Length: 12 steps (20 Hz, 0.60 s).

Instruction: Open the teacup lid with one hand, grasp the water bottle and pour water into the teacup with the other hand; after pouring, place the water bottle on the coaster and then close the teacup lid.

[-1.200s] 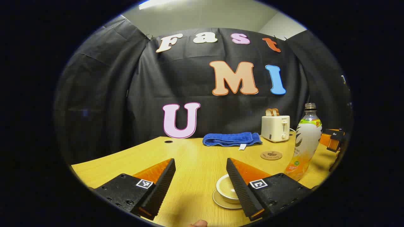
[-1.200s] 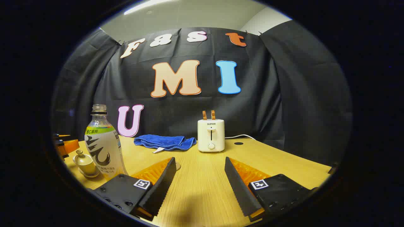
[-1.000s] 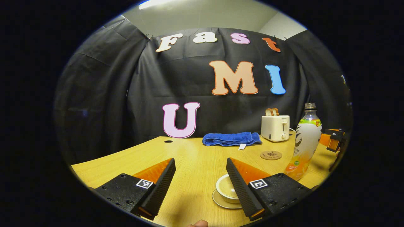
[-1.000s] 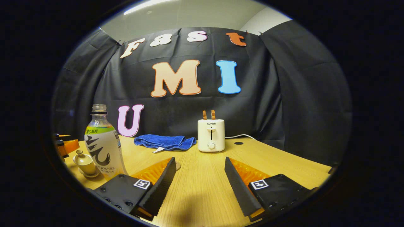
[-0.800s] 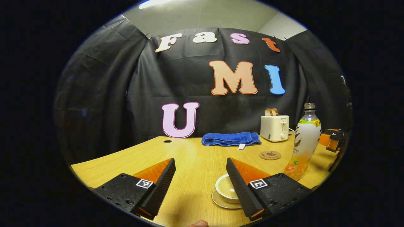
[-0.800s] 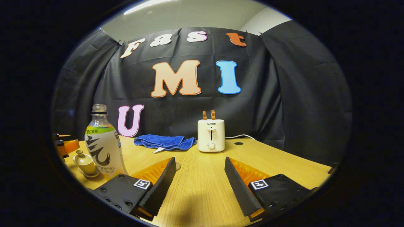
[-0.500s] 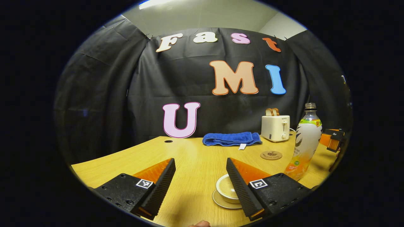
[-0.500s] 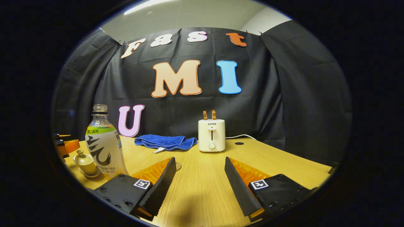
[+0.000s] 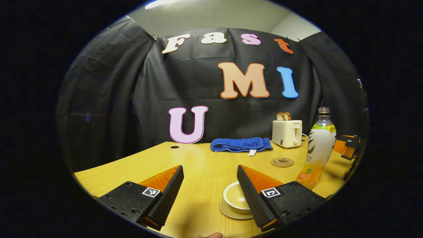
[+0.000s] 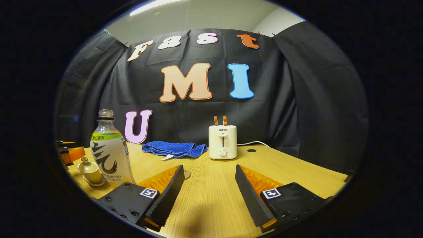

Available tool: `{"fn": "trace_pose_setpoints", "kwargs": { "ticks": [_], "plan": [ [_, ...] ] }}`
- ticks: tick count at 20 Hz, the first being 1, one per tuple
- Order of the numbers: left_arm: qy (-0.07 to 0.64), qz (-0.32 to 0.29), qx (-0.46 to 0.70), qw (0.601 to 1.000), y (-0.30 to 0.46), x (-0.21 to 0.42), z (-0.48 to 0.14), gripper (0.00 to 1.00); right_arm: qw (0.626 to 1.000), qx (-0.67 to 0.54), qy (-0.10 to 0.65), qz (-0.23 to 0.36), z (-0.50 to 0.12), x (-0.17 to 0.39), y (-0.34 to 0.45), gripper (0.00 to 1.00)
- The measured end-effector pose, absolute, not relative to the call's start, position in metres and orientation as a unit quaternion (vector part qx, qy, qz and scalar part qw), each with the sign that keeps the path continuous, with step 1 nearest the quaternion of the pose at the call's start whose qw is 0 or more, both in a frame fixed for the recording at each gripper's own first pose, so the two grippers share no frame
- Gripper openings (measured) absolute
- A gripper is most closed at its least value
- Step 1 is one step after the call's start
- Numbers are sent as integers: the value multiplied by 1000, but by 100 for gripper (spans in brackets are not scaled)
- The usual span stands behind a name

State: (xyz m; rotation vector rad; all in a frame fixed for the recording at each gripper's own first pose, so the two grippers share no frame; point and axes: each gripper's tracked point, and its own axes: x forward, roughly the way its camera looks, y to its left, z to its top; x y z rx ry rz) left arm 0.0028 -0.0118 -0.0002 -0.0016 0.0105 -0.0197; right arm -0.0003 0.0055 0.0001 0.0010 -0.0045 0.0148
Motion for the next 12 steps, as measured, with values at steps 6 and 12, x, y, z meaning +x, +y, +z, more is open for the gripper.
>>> {"fn": "trace_pose_setpoints", "kwargs": {
  "ticks": [6,12],
  "plan": [
    [2,-60,-2,998,-47,0,10,94,1000,1,-2,13,0,-1,8,96],
    [61,-88,3,994,-65,1,-12,94,1000,1,-2,18,0,-1,10,96]
  ]
}}
